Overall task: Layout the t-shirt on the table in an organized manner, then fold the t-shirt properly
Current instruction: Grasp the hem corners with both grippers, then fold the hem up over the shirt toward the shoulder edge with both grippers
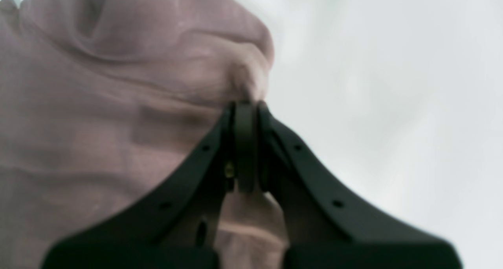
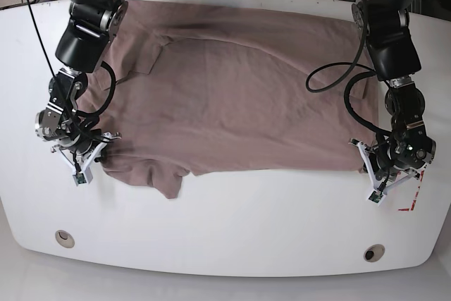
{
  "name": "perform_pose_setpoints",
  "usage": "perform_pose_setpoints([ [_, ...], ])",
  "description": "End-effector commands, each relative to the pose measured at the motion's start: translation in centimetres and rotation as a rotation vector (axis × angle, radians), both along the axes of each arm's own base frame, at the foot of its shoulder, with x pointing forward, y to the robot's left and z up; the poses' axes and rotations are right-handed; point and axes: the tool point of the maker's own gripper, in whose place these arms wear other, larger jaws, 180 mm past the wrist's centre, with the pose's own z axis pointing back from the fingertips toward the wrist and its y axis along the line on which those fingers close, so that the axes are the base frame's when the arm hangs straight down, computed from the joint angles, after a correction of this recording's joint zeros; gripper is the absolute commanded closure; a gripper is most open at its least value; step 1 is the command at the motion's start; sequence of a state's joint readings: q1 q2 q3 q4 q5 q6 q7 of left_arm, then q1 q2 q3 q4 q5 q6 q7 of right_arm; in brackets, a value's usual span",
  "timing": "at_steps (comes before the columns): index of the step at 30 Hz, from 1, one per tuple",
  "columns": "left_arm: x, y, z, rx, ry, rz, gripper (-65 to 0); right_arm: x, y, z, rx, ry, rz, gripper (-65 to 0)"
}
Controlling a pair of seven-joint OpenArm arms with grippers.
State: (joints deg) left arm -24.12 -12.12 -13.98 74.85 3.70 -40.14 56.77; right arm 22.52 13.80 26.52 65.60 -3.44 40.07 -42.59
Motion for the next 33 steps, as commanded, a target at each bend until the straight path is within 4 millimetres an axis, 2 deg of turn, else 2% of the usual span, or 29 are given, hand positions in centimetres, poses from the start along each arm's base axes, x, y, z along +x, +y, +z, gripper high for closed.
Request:
perform_pose_setpoints([
  [1,0.7,0.8,2.6,0.036,-0.057,0.009,-1.0,1.0,-0.9,2.9,-0.04,-0.079,-0.002,0.0],
  [10,-1.1,0.9,4.2,0.11,-0.095,0.005,-1.0,-1.8,-2.0,5.0,-0.177,-0.072,-0.001,0.0],
  [22,-5.2,1.1,3.5,0.191,-0.05,0.005,-1.0,-6.3,-2.6,6.7,-0.325,-0.039,0.001,0.0],
  [29,-7.9,0.8,2.0,0.211,-0.015,-0.012,-1.0,-9.1,-2.7,5.8,-0.367,0.023,0.007,0.0],
  [33,-9.8,0.7,0.6,0.217,0.026,-0.022,-1.0,-10.7,-1.8,4.4,-0.352,0.057,0.017,0.0],
])
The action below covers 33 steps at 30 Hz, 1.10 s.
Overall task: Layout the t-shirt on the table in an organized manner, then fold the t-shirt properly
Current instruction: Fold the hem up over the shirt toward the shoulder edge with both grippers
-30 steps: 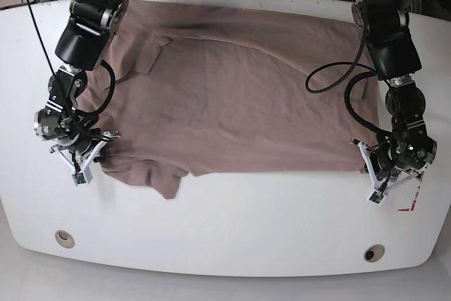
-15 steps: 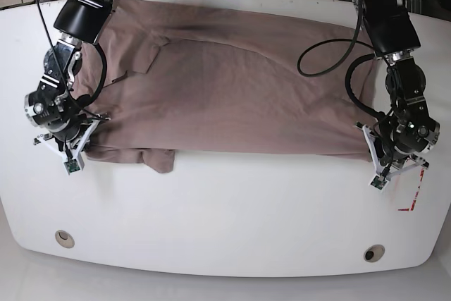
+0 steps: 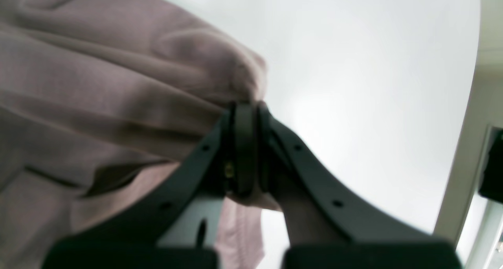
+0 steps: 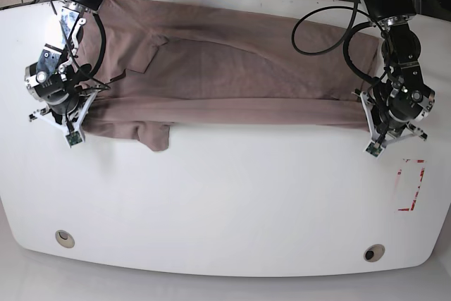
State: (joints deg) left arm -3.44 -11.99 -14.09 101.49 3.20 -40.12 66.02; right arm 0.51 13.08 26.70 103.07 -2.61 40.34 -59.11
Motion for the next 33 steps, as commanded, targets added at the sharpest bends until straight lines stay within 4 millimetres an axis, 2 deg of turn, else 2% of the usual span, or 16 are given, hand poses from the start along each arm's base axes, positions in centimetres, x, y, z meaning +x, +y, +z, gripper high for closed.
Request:
perform_pose_setpoints([
  [1,-0.2,0.4,0.7,0.023,-0.023,-0.002,-1.0,-0.3,0.0,0.3,-0.002,-0.016,-0.009,0.0],
  [5,-2.0,0.4,-0.3,0.03,0.013,-0.008,-1.0,-1.7,-0.2,0.0,0.0,-0.007,-0.034,0.0],
  [8,-3.1,0.4,-1.0,0.035,0.037,-0.011,-1.0,-2.7,0.3,-0.5,0.011,0.005,-0.038,0.0],
  [12,-4.2,0.3,-1.7,0.036,0.065,-0.014,-1.0,-3.7,0.7,-0.3,-0.002,0.006,-0.03,0.0],
  [25,-5.2,0.4,-2.5,0.038,0.092,-0.014,-1.0,-5.7,0.1,-0.9,-0.038,0.094,-0.059,0.0],
  [33,-6.5,0.4,-3.3,0.039,0.126,-0.015,-1.0,-7.5,-1.9,-0.8,-0.06,0.131,-0.134,0.0],
])
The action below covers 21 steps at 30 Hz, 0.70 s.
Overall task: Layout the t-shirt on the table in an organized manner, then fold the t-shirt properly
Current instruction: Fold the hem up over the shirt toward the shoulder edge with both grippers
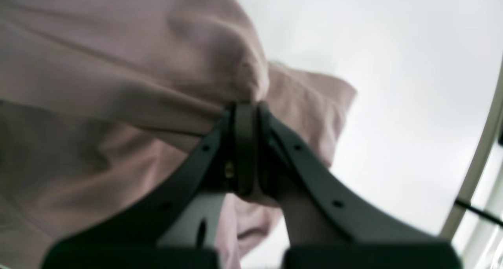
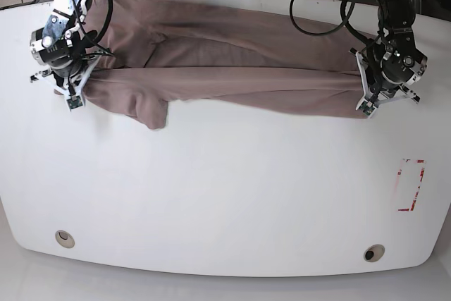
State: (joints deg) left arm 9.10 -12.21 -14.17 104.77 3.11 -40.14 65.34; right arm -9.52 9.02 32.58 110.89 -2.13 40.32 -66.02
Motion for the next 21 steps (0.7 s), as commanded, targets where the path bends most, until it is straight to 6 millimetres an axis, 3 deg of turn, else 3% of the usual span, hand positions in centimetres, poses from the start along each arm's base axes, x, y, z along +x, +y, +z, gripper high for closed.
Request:
perform_pose_setpoints([
  [1,0.6,0.7,1.1,0.028,-0.028,0.002,-1.0,-0.1,-0.9,1.2,-0.046,-0.008,-0.016,0.0],
  [7,0.6,2.2,2.4,0.05,-0.064,0.052,-1.0,-0.7,-1.0,1.6,-0.065,-0.003,-0.013,0.0],
  [21,-0.6,2.8,1.8,0.078,-0.009,0.07,-1.1,-1.6,0.0,0.4,-0.033,0.025,-0.019,-0.2],
])
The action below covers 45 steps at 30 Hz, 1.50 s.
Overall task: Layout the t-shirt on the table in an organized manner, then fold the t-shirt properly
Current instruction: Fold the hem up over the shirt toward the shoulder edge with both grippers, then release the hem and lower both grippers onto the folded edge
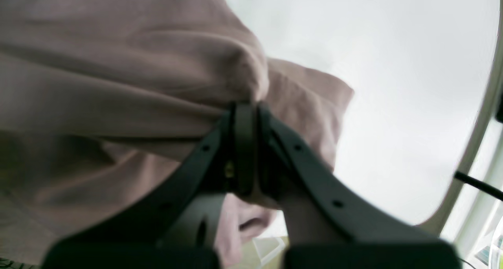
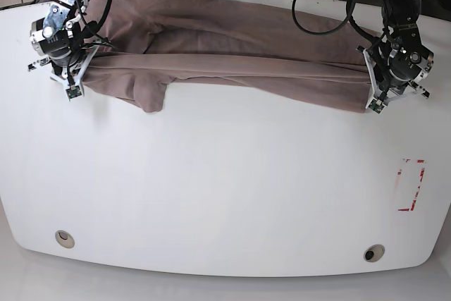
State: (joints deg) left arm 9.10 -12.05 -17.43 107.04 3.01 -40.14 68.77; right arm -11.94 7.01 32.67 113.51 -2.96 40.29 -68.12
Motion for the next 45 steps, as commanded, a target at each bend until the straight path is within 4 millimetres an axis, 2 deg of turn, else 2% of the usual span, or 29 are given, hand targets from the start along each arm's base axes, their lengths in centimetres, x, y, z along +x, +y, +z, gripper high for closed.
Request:
perform_pose_setpoints([
  [1,-0.4,1.0,0.4,0.038,0.004,0.005,-1.3,-0.2,-0.6,0.5,-0.024,-0.008,-0.004,-0.2],
  [5,-0.8,0.9,0.2,0.039,0.013,0.004,-1.4,-0.9,-0.4,0.1,-0.02,0.011,-0.003,-0.2],
  [8,-0.9,1.0,0.1,0.039,0.018,0.005,-5.7,-1.2,-0.4,-0.1,-0.018,0.02,-0.003,-1.7],
  [11,-1.4,1.0,-0.2,0.04,0.03,0.004,-15.6,-1.9,-0.3,-0.5,-0.012,0.037,-0.003,-11.1],
  [13,-1.5,1.0,-0.3,0.04,0.035,0.004,-22.8,-2.1,-0.3,-0.6,-0.011,0.042,-0.003,-20.8],
  [16,-1.6,1.0,-0.3,0.038,0.035,0.004,-30.1,-2.3,-0.2,-0.6,-0.013,0.045,-0.002,-32.3],
  [18,-1.5,0.9,-0.3,0.036,0.033,0.003,-33.1,-2.6,-0.2,-0.7,-0.014,0.05,-0.001,-37.7],
  [20,-1.4,0.8,-0.1,0.034,0.027,0.002,-33.5,-2.5,-0.5,-0.3,-0.02,0.041,-0.009,-40.3],
  [23,-0.9,0.6,0.4,0.034,0.006,-0.004,-32.4,-2.5,-1.3,0.2,-0.02,0.014,-0.046,-40.0],
  [29,0.9,0.0,3.0,0.047,-0.089,-0.022,-32.4,-2.0,-2.7,1.6,0.047,-0.095,-0.144,-40.0],
  [32,2.0,-0.9,3.8,0.022,-0.131,-0.02,-31.8,-1.2,-2.4,2.1,0.087,-0.135,-0.13,-40.0],
  [38,2.9,-2.3,3.8,-0.021,-0.158,-0.008,-31.8,0.3,-0.1,2.5,0.221,-0.213,-0.089,-39.0],
  [41,2.8,-3.4,3.2,-0.059,-0.151,0.002,-31.7,0.5,0.8,2.1,0.281,-0.225,-0.085,-33.9],
  [45,2.4,-4.2,2.0,-0.092,-0.122,0.012,-27.5,-0.2,1.5,0.2,0.323,-0.182,-0.117,-20.5],
])
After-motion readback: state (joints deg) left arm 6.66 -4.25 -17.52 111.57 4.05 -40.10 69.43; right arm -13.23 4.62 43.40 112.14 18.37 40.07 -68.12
